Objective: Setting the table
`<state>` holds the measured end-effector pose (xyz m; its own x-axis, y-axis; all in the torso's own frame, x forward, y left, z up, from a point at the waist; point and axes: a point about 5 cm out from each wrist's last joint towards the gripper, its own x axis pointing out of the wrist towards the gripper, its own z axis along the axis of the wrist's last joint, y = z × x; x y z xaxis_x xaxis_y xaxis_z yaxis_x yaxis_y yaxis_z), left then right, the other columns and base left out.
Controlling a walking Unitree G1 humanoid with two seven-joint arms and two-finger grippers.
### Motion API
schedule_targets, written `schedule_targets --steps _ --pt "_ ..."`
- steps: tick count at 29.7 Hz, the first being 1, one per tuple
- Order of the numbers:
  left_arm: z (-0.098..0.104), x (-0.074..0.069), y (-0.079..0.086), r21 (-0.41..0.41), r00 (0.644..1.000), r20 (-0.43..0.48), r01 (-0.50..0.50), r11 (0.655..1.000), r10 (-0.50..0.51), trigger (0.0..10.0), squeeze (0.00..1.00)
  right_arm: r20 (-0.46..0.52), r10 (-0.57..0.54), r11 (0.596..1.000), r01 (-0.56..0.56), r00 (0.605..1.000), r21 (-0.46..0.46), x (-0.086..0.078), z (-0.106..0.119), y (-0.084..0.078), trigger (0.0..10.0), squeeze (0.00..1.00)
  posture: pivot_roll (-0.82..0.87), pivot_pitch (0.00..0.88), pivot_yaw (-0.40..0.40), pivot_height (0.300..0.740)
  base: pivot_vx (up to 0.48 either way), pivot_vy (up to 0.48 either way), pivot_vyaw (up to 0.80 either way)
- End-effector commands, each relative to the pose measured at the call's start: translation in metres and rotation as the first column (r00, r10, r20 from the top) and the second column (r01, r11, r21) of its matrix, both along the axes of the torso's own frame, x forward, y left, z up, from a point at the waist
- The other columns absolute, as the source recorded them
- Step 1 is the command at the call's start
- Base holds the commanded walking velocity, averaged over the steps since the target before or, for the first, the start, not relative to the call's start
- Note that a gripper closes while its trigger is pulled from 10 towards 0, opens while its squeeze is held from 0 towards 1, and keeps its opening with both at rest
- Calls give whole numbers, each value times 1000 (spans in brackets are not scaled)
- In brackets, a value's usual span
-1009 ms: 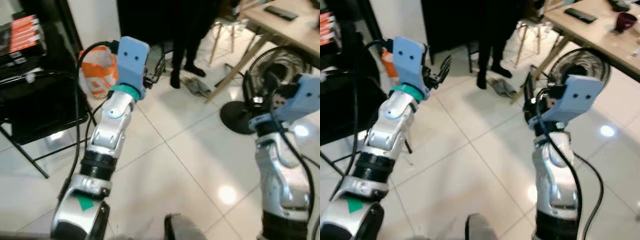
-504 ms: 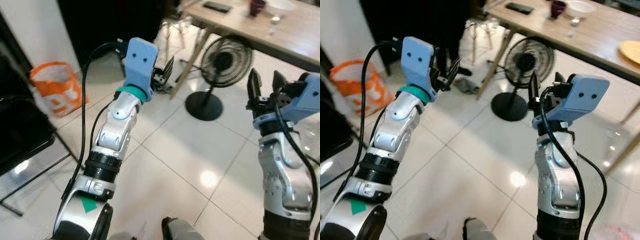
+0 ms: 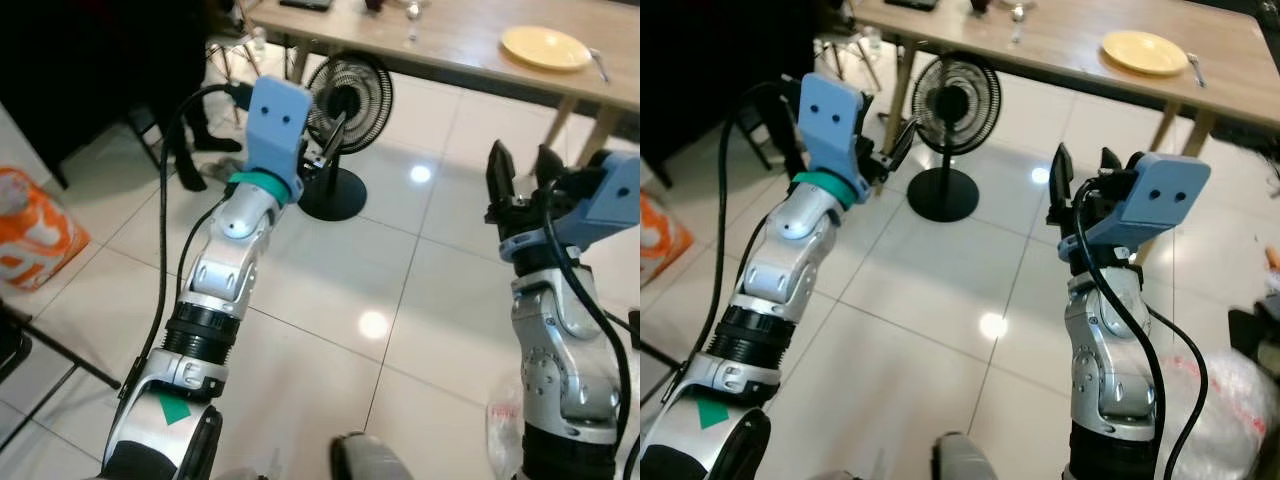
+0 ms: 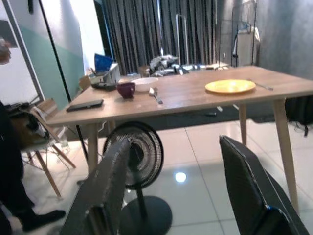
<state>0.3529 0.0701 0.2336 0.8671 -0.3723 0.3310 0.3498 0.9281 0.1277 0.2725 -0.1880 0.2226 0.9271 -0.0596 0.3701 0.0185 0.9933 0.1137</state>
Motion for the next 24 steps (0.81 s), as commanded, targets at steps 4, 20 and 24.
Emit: schedule_targets --steps 4,20,24 --pt "0 -2 -5 2 1000 -6 22 1000 -22 10000 0 -3 -13 1000 13 1000 2 -2 0 -3 10000 0 -31 0 60 740 0 0 -800" --pt "-46 -5 24 132 992 -83 -86 988 97 10000 0 -140 62 998 -66 988 -21 -1 -37 7 10000 0 -11 0 62 740 0 0 -550" --pt "-82 -14 47 214 972 -150 -148 966 182 10000 0 -255 126 990 -136 959 -20 -6 -72 15 10000 0 6 0 52 740 0 0 0"
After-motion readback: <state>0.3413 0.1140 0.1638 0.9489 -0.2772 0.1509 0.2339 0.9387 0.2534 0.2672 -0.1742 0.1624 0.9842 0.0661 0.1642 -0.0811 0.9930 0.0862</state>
